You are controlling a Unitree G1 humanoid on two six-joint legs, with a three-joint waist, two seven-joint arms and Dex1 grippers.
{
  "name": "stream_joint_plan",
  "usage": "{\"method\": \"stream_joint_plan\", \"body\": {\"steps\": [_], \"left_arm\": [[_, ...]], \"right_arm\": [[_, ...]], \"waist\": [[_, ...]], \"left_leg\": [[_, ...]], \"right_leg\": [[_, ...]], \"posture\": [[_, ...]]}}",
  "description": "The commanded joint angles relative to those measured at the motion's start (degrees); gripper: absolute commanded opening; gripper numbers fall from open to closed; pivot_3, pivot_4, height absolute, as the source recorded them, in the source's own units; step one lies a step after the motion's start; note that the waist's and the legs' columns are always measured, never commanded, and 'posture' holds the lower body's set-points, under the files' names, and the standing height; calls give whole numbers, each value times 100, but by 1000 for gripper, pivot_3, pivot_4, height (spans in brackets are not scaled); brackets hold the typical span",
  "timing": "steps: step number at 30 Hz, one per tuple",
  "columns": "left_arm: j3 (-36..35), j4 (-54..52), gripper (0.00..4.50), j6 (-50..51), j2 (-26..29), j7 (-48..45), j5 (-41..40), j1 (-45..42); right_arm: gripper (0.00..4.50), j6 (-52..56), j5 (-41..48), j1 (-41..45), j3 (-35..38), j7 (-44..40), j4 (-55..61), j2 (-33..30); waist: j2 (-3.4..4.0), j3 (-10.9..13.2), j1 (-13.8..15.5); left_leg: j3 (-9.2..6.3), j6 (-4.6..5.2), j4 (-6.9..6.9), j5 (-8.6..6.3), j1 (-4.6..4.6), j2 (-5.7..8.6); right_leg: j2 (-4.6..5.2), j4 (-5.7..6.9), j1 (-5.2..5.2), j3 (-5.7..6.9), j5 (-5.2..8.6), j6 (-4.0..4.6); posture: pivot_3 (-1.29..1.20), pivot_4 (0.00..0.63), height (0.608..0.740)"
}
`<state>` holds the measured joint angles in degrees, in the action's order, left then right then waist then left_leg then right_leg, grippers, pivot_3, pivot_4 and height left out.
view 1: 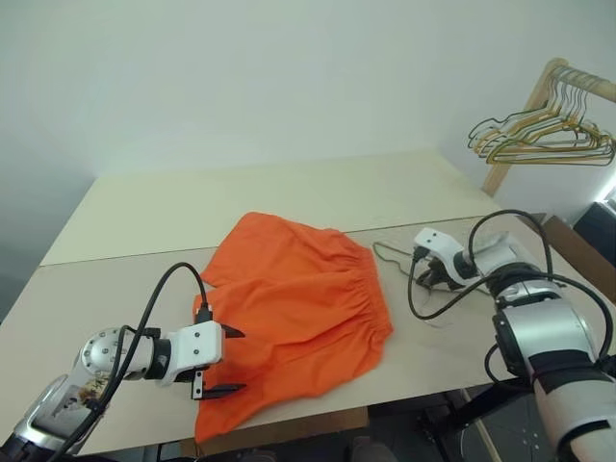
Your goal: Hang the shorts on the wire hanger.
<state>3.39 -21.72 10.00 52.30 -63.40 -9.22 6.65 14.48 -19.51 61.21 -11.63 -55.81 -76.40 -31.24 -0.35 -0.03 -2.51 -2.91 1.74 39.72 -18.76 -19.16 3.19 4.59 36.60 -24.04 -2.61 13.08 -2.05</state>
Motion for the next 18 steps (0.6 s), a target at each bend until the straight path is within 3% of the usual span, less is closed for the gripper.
{"method": "stream_joint_plan", "body": {"steps": [1,11,14,18], "left_arm": [[-150,-33,4500,-123,-77,100,-109,-131],[-218,298,4500,-221,-189,24,-294,-372],[-215,434,4500,-296,-238,3,-331,-506],[-272,625,4500,-383,-324,-2,-391,-645]], "right_arm": [[24,129,389,159,417,-21,42,-265],[24,1251,1695,807,1392,-1785,880,-977],[24,1181,2045,513,1433,-2425,1923,-1143],[24,68,2338,-555,1322,-2667,4229,-1251]], "waist": [[15,9,6],[68,43,-22],[69,44,-15],[68,43,2]], "left_leg": [[0,0,0,0,-4,0],[4,5,-6,-3,-18,-3],[3,7,-6,-4,-20,-3],[1,13,-6,-8,-25,-5]], "right_leg": [[1,0,-4,0,0,0],[4,-16,-17,1,1,2],[4,-20,-16,5,1,2],[5,-27,-17,10,0,-1]], "posture": [[12,0,740],[-26,0,740],[-34,0,740],[-38,0,740]]}}
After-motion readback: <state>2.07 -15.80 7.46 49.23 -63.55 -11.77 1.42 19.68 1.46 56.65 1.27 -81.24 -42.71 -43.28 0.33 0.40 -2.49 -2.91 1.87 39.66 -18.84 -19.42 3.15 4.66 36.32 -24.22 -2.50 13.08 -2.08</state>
